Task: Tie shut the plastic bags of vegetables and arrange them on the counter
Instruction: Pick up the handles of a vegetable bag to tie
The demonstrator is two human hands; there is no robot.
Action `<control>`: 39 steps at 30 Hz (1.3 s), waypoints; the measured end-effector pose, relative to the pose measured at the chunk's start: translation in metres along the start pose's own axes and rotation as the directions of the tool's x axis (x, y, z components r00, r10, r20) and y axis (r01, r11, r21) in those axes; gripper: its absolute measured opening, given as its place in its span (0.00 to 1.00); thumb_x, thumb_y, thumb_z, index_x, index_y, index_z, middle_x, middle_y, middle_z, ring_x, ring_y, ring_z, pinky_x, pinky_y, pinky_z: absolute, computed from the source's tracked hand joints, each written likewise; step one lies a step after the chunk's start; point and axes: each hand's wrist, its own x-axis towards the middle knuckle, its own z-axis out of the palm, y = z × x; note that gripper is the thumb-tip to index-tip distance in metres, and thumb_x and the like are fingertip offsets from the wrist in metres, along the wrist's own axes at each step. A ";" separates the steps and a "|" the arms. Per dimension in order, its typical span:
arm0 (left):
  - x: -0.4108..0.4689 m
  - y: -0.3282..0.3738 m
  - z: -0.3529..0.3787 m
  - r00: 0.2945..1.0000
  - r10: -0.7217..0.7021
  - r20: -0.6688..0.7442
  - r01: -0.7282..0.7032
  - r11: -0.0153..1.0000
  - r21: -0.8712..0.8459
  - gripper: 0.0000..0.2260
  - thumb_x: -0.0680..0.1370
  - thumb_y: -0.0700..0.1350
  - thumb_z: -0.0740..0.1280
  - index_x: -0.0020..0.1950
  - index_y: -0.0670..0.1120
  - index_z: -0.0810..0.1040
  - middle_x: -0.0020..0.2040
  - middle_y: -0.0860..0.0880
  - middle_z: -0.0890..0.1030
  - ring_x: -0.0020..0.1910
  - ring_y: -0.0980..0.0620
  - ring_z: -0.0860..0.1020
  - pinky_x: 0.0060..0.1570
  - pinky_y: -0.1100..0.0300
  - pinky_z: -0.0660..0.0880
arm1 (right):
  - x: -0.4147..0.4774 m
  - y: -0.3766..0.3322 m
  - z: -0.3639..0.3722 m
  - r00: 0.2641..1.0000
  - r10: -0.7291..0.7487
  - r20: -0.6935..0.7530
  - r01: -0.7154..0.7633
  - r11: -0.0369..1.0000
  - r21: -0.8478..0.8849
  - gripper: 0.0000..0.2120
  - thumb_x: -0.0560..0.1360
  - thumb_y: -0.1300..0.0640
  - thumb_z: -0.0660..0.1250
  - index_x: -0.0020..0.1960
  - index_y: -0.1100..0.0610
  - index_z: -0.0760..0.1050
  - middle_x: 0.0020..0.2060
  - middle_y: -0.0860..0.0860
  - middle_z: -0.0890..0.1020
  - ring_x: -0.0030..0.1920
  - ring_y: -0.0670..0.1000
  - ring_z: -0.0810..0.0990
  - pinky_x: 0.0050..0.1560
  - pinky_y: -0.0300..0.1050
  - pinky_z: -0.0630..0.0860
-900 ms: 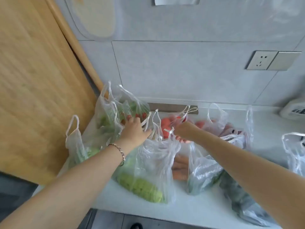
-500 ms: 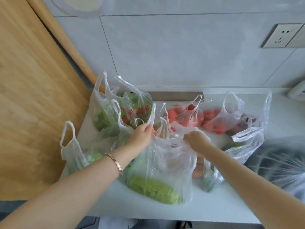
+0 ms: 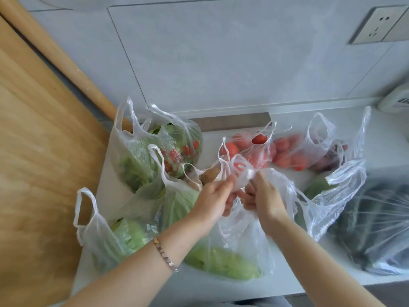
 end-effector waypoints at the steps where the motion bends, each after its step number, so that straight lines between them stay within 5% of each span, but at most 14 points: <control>1: -0.002 -0.003 0.004 1.000 0.006 -0.027 -0.005 1.000 0.028 0.16 0.79 0.47 0.60 0.34 0.41 0.73 0.23 0.54 0.66 0.20 0.59 0.63 0.22 0.67 0.59 | -0.002 0.003 0.004 0.999 0.007 0.033 -0.008 1.000 0.026 0.16 0.76 0.63 0.55 0.31 0.57 0.73 0.24 0.52 0.70 0.30 0.52 0.69 0.29 0.42 0.67; 4: -0.005 -0.014 0.015 0.982 0.006 -0.189 -0.004 1.000 0.012 0.08 0.76 0.46 0.66 0.40 0.42 0.76 0.23 0.55 0.72 0.23 0.58 0.69 0.23 0.68 0.65 | -0.011 0.009 0.005 0.992 0.011 0.129 -0.030 0.989 0.147 0.16 0.74 0.69 0.58 0.30 0.61 0.76 0.22 0.54 0.74 0.29 0.55 0.71 0.34 0.50 0.68; 7: -0.009 -0.015 0.022 0.948 -0.110 -0.297 0.072 0.988 -0.138 0.06 0.74 0.44 0.69 0.47 0.46 0.74 0.29 0.51 0.76 0.27 0.56 0.73 0.25 0.67 0.68 | -0.017 0.011 -0.006 0.984 -0.061 0.170 0.039 0.991 0.130 0.16 0.75 0.67 0.60 0.30 0.61 0.76 0.24 0.53 0.74 0.30 0.52 0.70 0.35 0.45 0.68; 10: -0.011 -0.015 0.027 0.953 -0.162 -0.255 0.124 0.979 -0.159 0.07 0.76 0.45 0.66 0.39 0.44 0.76 0.23 0.53 0.71 0.22 0.58 0.69 0.23 0.67 0.64 | -0.022 0.013 -0.018 0.967 -0.119 0.225 0.113 0.993 0.037 0.15 0.75 0.68 0.59 0.30 0.61 0.74 0.27 0.56 0.71 0.31 0.50 0.68 0.35 0.41 0.67; 15: -0.014 -0.012 0.040 0.942 -0.188 -0.277 0.187 0.982 -0.033 0.08 0.77 0.49 0.64 0.42 0.48 0.78 0.23 0.54 0.72 0.21 0.58 0.66 0.22 0.66 0.63 | -0.028 0.017 -0.029 0.940 -0.185 0.286 0.253 0.942 -0.222 0.22 0.74 0.51 0.66 0.37 0.71 0.74 0.27 0.64 0.76 0.28 0.55 0.72 0.37 0.40 0.69; 18: -0.014 -0.010 0.043 0.961 -0.117 -0.249 0.135 0.989 0.060 0.10 0.78 0.47 0.62 0.44 0.43 0.77 0.21 0.55 0.69 0.21 0.58 0.65 0.22 0.66 0.62 | -0.031 0.010 -0.034 0.954 -0.223 0.201 0.272 0.925 -0.263 0.19 0.77 0.52 0.61 0.30 0.57 0.77 0.17 0.44 0.74 0.22 0.42 0.70 0.29 0.29 0.65; 21: -0.020 -0.002 0.045 0.979 -0.013 -0.205 0.032 0.995 0.090 0.08 0.78 0.45 0.62 0.46 0.40 0.73 0.22 0.54 0.69 0.22 0.57 0.64 0.23 0.67 0.62 | -0.035 0.003 -0.042 0.934 -0.289 0.209 0.330 0.922 -0.200 0.20 0.78 0.54 0.59 0.29 0.53 0.76 0.16 0.43 0.71 0.21 0.43 0.67 0.29 0.31 0.64; 25: -0.024 0.000 0.045 0.991 0.020 -0.136 -0.004 0.993 0.119 0.14 0.77 0.49 0.64 0.56 0.41 0.68 0.26 0.55 0.74 0.24 0.59 0.68 0.28 0.68 0.66 | -0.042 0.001 -0.049 0.837 -0.492 0.239 0.535 0.827 -0.172 0.20 0.77 0.60 0.60 0.31 0.45 0.78 0.24 0.38 0.78 0.27 0.42 0.71 0.33 0.28 0.67; 29: -0.029 0.000 0.048 0.970 0.162 -0.179 -0.147 0.985 0.093 0.15 0.75 0.43 0.67 0.59 0.44 0.67 0.31 0.54 0.74 0.23 0.63 0.72 0.26 0.72 0.68 | -0.040 0.006 -0.052 0.787 -0.554 0.272 0.605 0.780 -0.163 0.12 0.76 0.50 0.63 0.37 0.38 0.78 0.35 0.38 0.79 0.31 0.44 0.74 0.36 0.29 0.69; 31: -0.030 0.000 0.047 0.953 0.221 -0.205 -0.201 0.973 0.115 0.12 0.75 0.41 0.67 0.57 0.47 0.71 0.35 0.51 0.77 0.26 0.63 0.74 0.27 0.70 0.69 | -0.039 0.006 -0.052 0.787 -0.540 0.298 0.598 0.788 -0.150 0.11 0.75 0.47 0.60 0.39 0.44 0.78 0.33 0.42 0.79 0.31 0.44 0.74 0.37 0.33 0.69; 34: -0.024 -0.004 0.043 0.953 0.265 -0.144 -0.245 0.959 0.142 0.07 0.77 0.43 0.64 0.48 0.41 0.79 0.32 0.53 0.79 0.26 0.62 0.74 0.29 0.70 0.68 | -0.040 0.001 -0.049 0.843 -0.438 0.311 0.474 0.879 -0.049 0.18 0.79 0.56 0.58 0.36 0.50 0.81 0.25 0.42 0.79 0.27 0.42 0.70 0.33 0.33 0.69; 37: -0.018 -0.012 0.044 0.937 0.267 -0.227 -0.230 0.957 0.177 0.07 0.78 0.39 0.62 0.42 0.42 0.78 0.25 0.54 0.75 0.23 0.60 0.70 0.27 0.70 0.68 | -0.029 0.006 -0.046 0.978 -0.175 0.116 0.170 0.984 0.051 0.18 0.79 0.57 0.58 0.34 0.62 0.76 0.17 0.46 0.74 0.22 0.46 0.68 0.24 0.35 0.66; 39: -0.018 -0.022 0.047 0.901 0.358 -0.245 -0.282 0.913 0.295 0.05 0.77 0.37 0.64 0.42 0.43 0.77 0.33 0.54 0.77 0.26 0.61 0.73 0.30 0.71 0.69 | -0.019 0.015 -0.045 1.000 -0.001 -0.016 0.002 0.996 0.090 0.19 0.78 0.55 0.59 0.29 0.60 0.69 0.15 0.47 0.70 0.19 0.46 0.66 0.20 0.35 0.64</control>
